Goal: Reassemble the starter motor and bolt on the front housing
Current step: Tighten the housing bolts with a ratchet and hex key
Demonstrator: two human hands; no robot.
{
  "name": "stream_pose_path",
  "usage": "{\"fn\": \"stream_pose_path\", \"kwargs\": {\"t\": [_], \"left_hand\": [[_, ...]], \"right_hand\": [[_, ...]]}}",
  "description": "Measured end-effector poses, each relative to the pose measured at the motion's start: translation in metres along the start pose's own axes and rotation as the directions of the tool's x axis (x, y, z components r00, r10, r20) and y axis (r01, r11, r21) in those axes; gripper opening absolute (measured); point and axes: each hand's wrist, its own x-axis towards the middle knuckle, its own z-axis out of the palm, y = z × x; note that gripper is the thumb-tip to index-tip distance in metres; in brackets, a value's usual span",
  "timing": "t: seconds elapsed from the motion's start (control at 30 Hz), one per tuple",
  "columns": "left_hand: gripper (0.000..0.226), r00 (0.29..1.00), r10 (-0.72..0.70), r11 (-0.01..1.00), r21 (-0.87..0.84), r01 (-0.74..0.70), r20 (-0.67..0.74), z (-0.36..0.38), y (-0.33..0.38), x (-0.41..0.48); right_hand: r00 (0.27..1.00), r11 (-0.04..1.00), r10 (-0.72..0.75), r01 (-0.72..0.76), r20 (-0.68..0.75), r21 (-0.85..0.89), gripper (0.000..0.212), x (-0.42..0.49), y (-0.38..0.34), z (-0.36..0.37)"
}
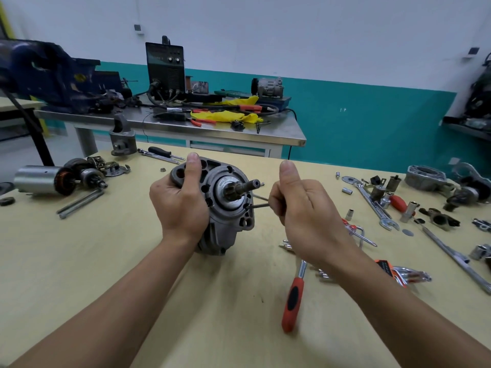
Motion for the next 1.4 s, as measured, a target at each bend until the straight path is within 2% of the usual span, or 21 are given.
{"fn": "stream_pose_path", "kwargs": {"t": [0.13, 0.2, 0.27, 0.33, 0.4, 0.47, 0.5, 0.57, 0.63, 0.7, 0.8, 0.9, 1.07, 1.17, 1.27, 1.33, 1.4], "left_hand": [[0.058, 1.000, 0.023, 1.000, 0.011, -0.023, -0.015, 0.000, 0.000, -0.001], [0.058, 0.999, 0.034, 0.999, 0.017, -0.034, -0.026, 0.000, -0.001, -0.001], [0.058, 0.998, 0.046, 0.999, 0.023, -0.046, -0.030, 0.001, -0.001, -0.001], [0.058, 0.998, 0.049, 0.998, 0.032, -0.048, -0.033, 0.001, -0.002, -0.001], [0.058, 0.999, 0.043, 0.998, 0.049, -0.042, -0.029, 0.001, -0.003, 0.000], [0.059, 0.999, 0.049, 0.996, 0.071, -0.048, -0.006, 0.002, -0.002, 0.000], [0.060, 0.998, 0.057, 0.995, 0.087, -0.058, 0.013, 0.004, -0.001, 0.000], [0.061, 0.996, 0.070, 0.989, 0.124, -0.076, 0.056, 0.008, 0.000, -0.001], [0.061, 0.994, 0.069, 0.985, 0.155, -0.081, 0.081, 0.012, 0.001, -0.001], [0.063, 0.993, 0.062, 0.976, 0.203, -0.081, 0.100, 0.015, 0.000, 0.000], [0.066, 0.988, 0.042, 0.949, 0.303, -0.086, 0.150, 0.024, 0.001, 0.002], [0.067, 0.980, 0.007, 0.912, 0.401, -0.089, 0.201, 0.034, 0.001, 0.005], [0.069, 0.968, -0.051, 0.813, 0.573, -0.103, 0.247, 0.050, -0.008, 0.007], [0.067, 0.953, -0.057, 0.691, 0.701, -0.177, 0.297, 0.064, -0.011, 0.000], [0.065, 0.964, -0.040, 0.639, 0.749, -0.176, 0.261, 0.073, -0.013, -0.002], [0.063, 0.968, -0.064, 0.615, 0.773, -0.154, 0.244, 0.074, -0.011, -0.003], [0.060, 0.949, -0.137, 0.615, 0.776, -0.143, 0.284, 0.071, -0.003, -0.007]], "right_hand": [[0.956, 0.968, 0.234, -0.213, -0.176, 0.130, 0.070, -0.001, -0.002, 0.010], [0.899, 0.902, 0.394, -0.339, -0.191, 0.266, 0.062, 0.002, -0.003, 0.011], [0.856, 0.845, 0.484, -0.403, -0.181, 0.351, 0.055, 0.006, -0.006, 0.011], [0.884, 0.892, 0.417, -0.352, -0.212, 0.285, 0.057, 0.009, -0.009, 0.014], [0.937, 0.967, 0.250, -0.227, -0.242, 0.119, 0.065, 0.008, -0.015, 0.022], [0.967, 0.991, 0.133, -0.132, -0.216, 0.021, 0.069, 0.007, -0.016, 0.026], [0.976, 0.993, 0.116, -0.115, -0.186, 0.016, 0.069, 0.008, -0.013, 0.025], [0.971, 0.982, 0.178, -0.166, -0.158, 0.085, 0.069, 0.013, -0.005, 0.012], [0.948, 0.946, 0.268, -0.226, -0.173, 0.231, 0.070, 0.017, 0.008, -0.013], [0.944, 0.943, 0.260, -0.202, -0.204, 0.265, 0.070, 0.019, 0.025, -0.042], [0.968, 0.976, 0.196, -0.178, -0.159, 0.123, 0.063, 0.015, 0.057, -0.070], [0.968, 0.970, 0.241, -0.242, -0.071, -0.018, 0.051, 0.008, 0.090, -0.079], [0.925, 0.917, 0.339, -0.366, -0.172, -0.157, 0.046, 0.001, 0.122, -0.086], [0.920, 0.833, 0.332, -0.390, -0.208, -0.392, 0.036, 0.002, 0.130, -0.088], [0.883, 0.646, 0.410, -0.458, -0.229, -0.611, 0.031, -0.001, 0.131, -0.092], [0.854, 0.543, 0.440, -0.499, -0.277, -0.675, 0.040, -0.002, 0.129, -0.097], [0.850, 0.550, 0.405, -0.520, -0.336, -0.654, 0.044, -0.003, 0.123, -0.100]]}}
